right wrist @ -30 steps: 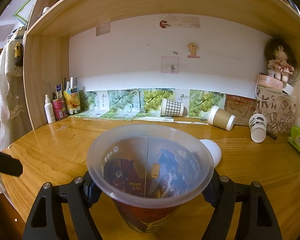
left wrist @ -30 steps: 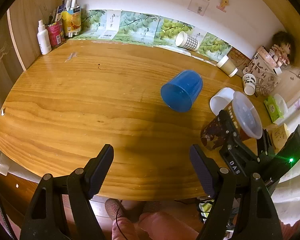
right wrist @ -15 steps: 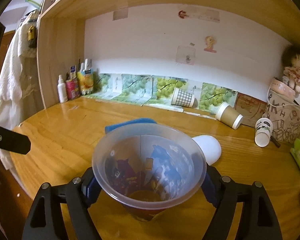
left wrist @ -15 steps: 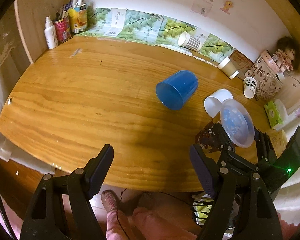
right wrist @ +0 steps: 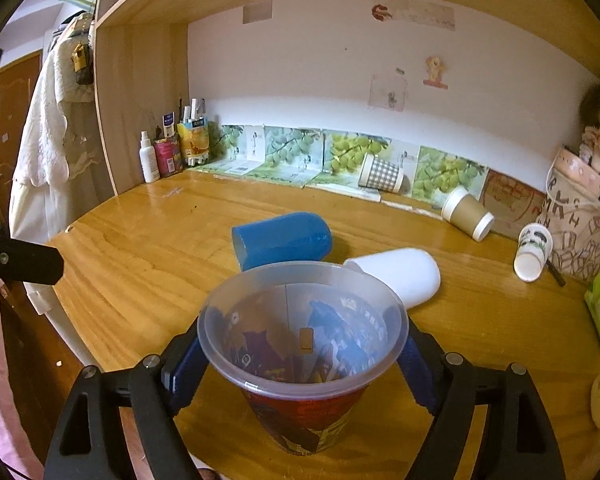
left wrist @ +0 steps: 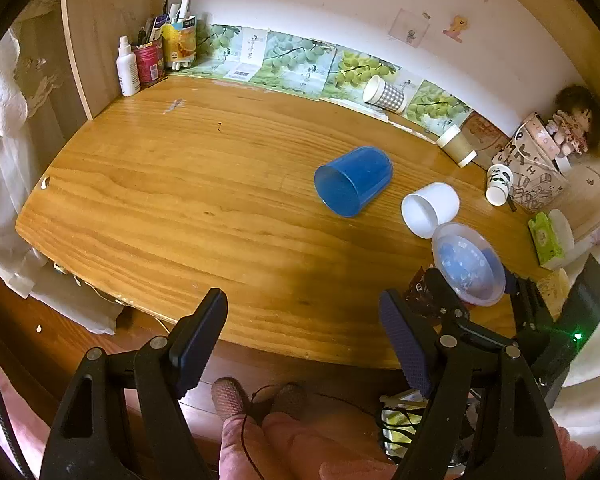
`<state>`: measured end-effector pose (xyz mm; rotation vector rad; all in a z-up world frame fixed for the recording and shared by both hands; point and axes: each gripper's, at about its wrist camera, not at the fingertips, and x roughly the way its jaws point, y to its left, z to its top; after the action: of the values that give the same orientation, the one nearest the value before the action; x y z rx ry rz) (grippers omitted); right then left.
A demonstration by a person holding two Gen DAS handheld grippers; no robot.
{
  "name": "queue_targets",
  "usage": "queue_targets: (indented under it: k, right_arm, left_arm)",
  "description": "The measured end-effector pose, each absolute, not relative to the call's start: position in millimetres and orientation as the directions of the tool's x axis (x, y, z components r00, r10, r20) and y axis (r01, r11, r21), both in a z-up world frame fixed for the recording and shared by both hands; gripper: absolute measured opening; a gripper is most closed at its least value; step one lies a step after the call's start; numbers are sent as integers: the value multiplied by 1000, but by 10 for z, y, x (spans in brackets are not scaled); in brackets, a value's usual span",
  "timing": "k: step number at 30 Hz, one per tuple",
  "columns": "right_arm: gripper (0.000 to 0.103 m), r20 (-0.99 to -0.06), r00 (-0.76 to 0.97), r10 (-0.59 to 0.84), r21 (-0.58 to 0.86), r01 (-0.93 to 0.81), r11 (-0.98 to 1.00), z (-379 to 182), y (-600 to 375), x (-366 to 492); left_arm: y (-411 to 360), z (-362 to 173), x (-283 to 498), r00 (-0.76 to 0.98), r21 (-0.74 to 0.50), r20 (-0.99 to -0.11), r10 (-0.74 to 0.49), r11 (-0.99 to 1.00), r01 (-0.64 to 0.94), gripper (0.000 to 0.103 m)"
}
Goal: Flip cup upright
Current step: 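Lower the cup rim-up beside the white cup and open the right tool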
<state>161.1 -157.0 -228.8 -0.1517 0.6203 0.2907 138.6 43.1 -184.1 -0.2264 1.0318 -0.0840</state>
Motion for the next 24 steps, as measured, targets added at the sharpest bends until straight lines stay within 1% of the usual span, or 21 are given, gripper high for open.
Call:
queue_targets:
  k: [11,15,24]
  right_arm:
    - [88,-625,757,192,-36,-273,961,-2303,-1668,1557]
    - [88,-647,738,192,-18,-267,963,-2335,-1682,1559]
    - [88,-663,730,164,-23,-238,971,-2414,-1660,1578]
  left_arm:
    - [364,-1762,1233,509,-200,-842,-179,980,14,81]
    - [355,-1757,1220,504,-206,-842,-191,978,26,81]
    - [397,-1752,1213,504,-223,-835,-221,973,58,81]
